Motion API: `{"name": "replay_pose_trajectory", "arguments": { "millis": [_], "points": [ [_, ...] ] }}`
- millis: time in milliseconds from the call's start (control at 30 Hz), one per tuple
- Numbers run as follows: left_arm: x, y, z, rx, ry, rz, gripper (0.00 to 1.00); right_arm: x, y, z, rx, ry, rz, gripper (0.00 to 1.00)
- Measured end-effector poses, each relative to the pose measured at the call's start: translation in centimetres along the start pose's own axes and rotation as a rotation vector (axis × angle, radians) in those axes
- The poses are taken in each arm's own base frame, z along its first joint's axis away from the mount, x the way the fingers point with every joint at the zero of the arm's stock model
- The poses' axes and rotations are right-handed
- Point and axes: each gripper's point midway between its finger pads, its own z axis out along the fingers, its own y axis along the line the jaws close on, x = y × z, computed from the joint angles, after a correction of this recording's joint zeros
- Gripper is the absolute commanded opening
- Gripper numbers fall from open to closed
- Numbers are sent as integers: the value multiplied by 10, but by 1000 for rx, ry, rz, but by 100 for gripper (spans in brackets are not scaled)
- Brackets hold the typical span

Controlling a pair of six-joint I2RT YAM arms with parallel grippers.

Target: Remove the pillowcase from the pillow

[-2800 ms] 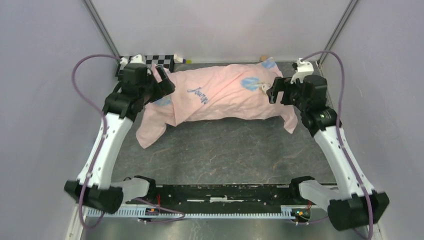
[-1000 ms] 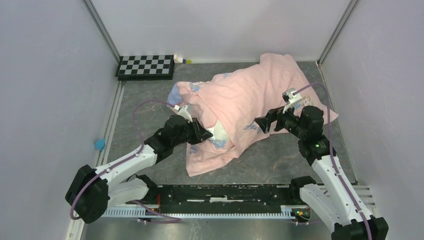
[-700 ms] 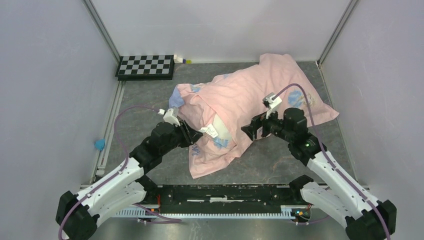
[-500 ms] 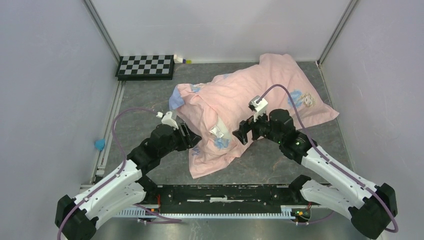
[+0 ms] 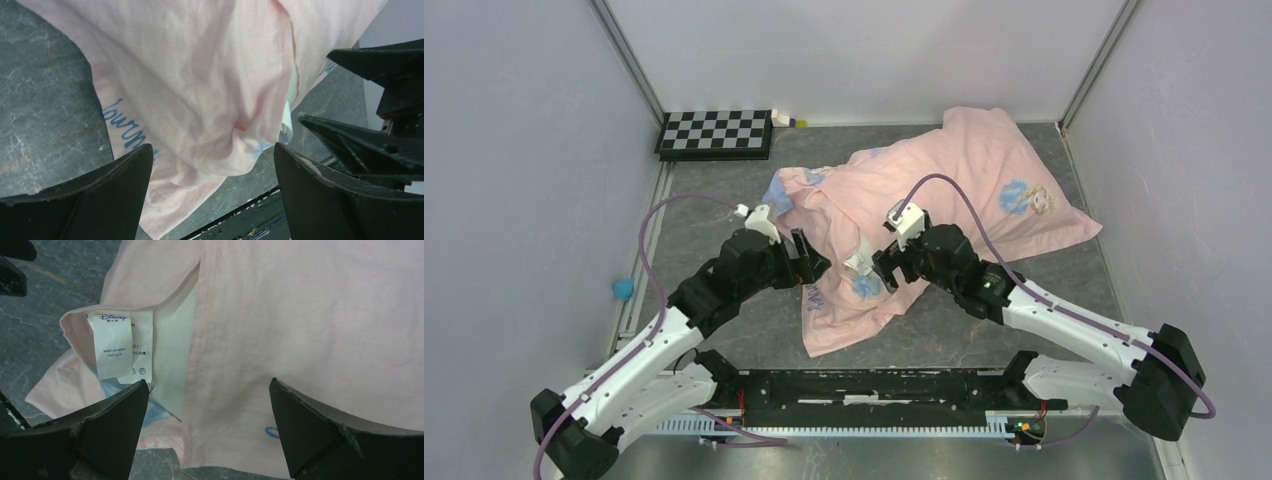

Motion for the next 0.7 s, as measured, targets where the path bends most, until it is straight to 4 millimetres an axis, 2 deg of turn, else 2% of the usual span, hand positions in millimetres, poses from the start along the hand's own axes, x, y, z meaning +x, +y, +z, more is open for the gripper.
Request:
{"name": "replay_pose_trajectory", "arguments": {
  "millis": [133, 333, 433, 600, 700],
  "points": [
    [-8, -11, 9, 7, 21, 28, 100, 2, -1, 5, 42, 11, -40, 98],
    [-11, -27, 30, 31, 73, 38, 97, -13, -14, 10, 129, -37, -67, 98],
    [-11, -36, 44, 29, 110, 62, 96, -13, -20, 17, 168, -41, -70, 98],
    [-8, -46, 64, 11, 167, 121, 84, -17, -26, 22, 213, -57, -66, 98],
    [-6, -43, 72, -22, 190, 147, 68, -20, -33, 21, 255, -73, -60, 98]
  ]
}}
